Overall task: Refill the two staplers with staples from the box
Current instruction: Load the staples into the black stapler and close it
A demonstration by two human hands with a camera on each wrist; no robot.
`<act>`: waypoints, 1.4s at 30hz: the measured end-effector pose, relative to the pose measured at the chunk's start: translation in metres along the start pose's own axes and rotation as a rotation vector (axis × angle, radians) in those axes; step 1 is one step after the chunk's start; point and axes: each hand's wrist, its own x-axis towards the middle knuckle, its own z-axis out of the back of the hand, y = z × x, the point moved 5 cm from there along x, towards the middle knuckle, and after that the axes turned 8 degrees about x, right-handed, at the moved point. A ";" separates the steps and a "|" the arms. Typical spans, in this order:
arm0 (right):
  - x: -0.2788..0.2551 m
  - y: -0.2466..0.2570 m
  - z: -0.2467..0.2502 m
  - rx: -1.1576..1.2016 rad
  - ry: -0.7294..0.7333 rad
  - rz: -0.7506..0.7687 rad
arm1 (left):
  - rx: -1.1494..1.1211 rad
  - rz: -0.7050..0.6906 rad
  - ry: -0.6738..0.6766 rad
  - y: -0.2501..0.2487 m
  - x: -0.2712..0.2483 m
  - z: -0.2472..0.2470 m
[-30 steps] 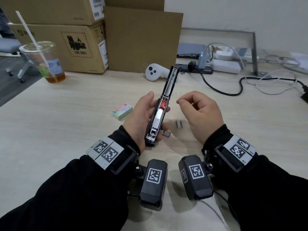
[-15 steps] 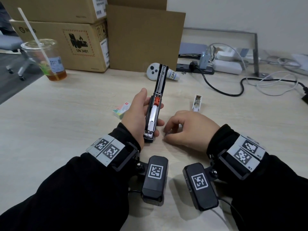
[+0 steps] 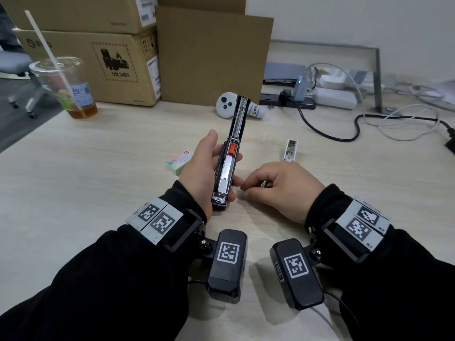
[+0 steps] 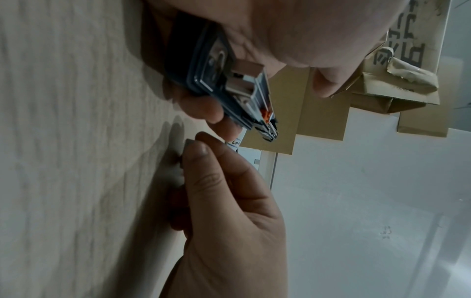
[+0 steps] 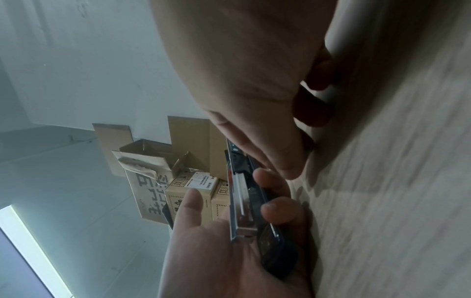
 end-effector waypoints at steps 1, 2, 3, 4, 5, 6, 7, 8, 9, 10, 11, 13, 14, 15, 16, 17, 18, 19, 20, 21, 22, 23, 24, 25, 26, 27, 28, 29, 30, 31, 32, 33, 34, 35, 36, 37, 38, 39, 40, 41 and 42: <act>0.000 0.000 0.000 -0.004 0.005 0.007 | 0.001 0.003 0.001 0.000 0.000 -0.001; 0.000 -0.001 0.000 -0.009 0.011 0.011 | 0.001 0.007 0.001 0.000 0.000 -0.002; 0.000 -0.001 -0.001 -0.017 0.020 0.014 | -0.001 0.009 0.000 0.001 0.000 -0.002; 0.000 -0.001 -0.001 -0.027 0.028 0.017 | -0.002 0.009 0.000 0.001 0.000 -0.002; 0.000 0.000 -0.001 -0.039 0.033 0.020 | -0.002 0.009 0.000 0.001 0.000 -0.001; 0.000 -0.001 -0.001 -0.050 0.036 0.022 | -0.002 0.009 0.000 0.001 0.000 -0.001; 0.000 -0.001 -0.001 -0.056 0.039 0.026 | -0.002 0.008 0.001 0.001 0.000 -0.001; 0.000 0.000 -0.002 -0.056 0.040 0.034 | -0.002 0.007 0.002 0.001 0.000 -0.001; 0.001 0.000 -0.002 -0.048 0.037 0.047 | -0.001 0.007 0.004 0.001 0.000 -0.001; 0.000 0.001 -0.002 -0.032 0.029 0.057 | -0.001 0.006 0.003 0.001 0.000 -0.001; 0.001 0.001 -0.001 -0.016 0.016 0.059 | 0.000 0.004 0.004 0.001 0.000 -0.001; 0.000 0.000 0.000 0.010 -0.013 0.036 | 0.003 0.001 0.008 0.001 0.001 -0.001; -0.001 -0.001 0.001 0.025 -0.021 0.018 | 0.004 0.000 0.010 0.001 0.001 -0.001; -0.001 -0.002 0.001 0.040 -0.026 0.008 | 0.006 0.000 0.011 0.001 0.002 -0.001; -0.001 -0.002 0.001 0.049 -0.031 0.008 | 0.009 0.000 0.012 0.001 0.002 -0.002; -0.001 -0.003 0.001 0.049 -0.037 0.014 | 0.011 0.001 0.012 0.002 0.002 -0.001; -0.001 -0.003 0.001 0.051 -0.046 0.022 | 0.014 0.003 0.012 0.002 0.002 -0.001; 0.000 -0.004 0.001 0.063 -0.056 0.029 | 0.016 0.004 0.012 0.002 0.003 -0.001; 0.000 -0.004 0.001 0.094 -0.067 0.033 | 0.020 0.004 0.011 0.003 0.003 -0.001; 0.000 -0.004 0.001 0.139 -0.075 0.038 | 0.021 0.003 0.013 0.003 0.003 0.000; -0.001 -0.004 0.001 0.185 -0.086 0.044 | 0.021 0.001 0.014 0.003 0.003 0.000; -0.001 -0.004 0.001 0.228 -0.100 0.047 | 0.017 0.001 0.016 0.003 0.003 -0.001; -0.001 -0.004 0.001 0.278 -0.118 0.041 | 0.012 0.002 0.019 0.003 0.003 -0.001; -0.002 -0.005 0.002 0.342 -0.137 0.030 | 0.011 0.002 0.025 0.003 0.004 -0.001; -0.002 -0.005 0.003 0.419 -0.162 0.023 | 0.014 0.002 0.031 0.004 0.004 -0.001; -0.003 -0.005 0.004 0.496 -0.192 0.023 | 0.025 0.004 0.033 0.005 0.005 -0.001; -0.003 -0.004 0.005 0.562 -0.222 0.030 | 0.045 0.006 0.027 0.006 0.005 -0.001; -0.004 -0.003 0.007 0.610 -0.251 0.047 | 0.065 0.002 0.017 0.007 0.006 0.000; -0.004 -0.003 0.008 0.643 -0.274 0.071 | 0.076 -0.013 0.007 0.008 0.006 0.000; -0.004 -0.002 0.009 0.667 -0.290 0.092 | 0.080 -0.031 0.000 0.008 0.006 0.001; -0.004 -0.001 0.010 0.686 -0.300 0.107 | 0.084 -0.041 -0.002 0.008 0.006 0.001; -0.004 -0.001 0.010 0.698 -0.304 0.120 | 0.090 -0.047 0.001 0.008 0.006 0.001; -0.004 0.000 0.011 0.703 -0.306 0.130 | 0.096 -0.052 0.007 0.007 0.006 0.001; -0.004 0.000 0.011 0.705 -0.304 0.136 | 0.101 -0.057 0.013 0.008 0.006 0.001; -0.004 0.000 0.010 0.707 -0.302 0.139 | 0.103 -0.061 0.020 0.008 0.006 0.001; -0.003 0.000 0.010 0.711 -0.301 0.137 | 0.104 -0.065 0.024 0.008 0.007 0.001; -0.003 -0.001 0.009 0.714 -0.300 0.131 | 0.104 -0.070 0.026 0.009 0.007 0.001; -0.003 -0.002 0.008 0.712 -0.298 0.124 | 0.100 -0.076 0.027 0.009 0.007 0.001; -0.002 -0.003 0.007 0.709 -0.296 0.114 | 0.091 -0.080 0.028 0.008 0.006 0.000; -0.002 -0.003 0.007 0.711 -0.292 0.102 | 0.082 -0.077 0.027 0.008 0.006 0.000; -0.002 -0.004 0.006 0.722 -0.288 0.086 | 0.082 -0.067 0.026 0.008 0.006 -0.001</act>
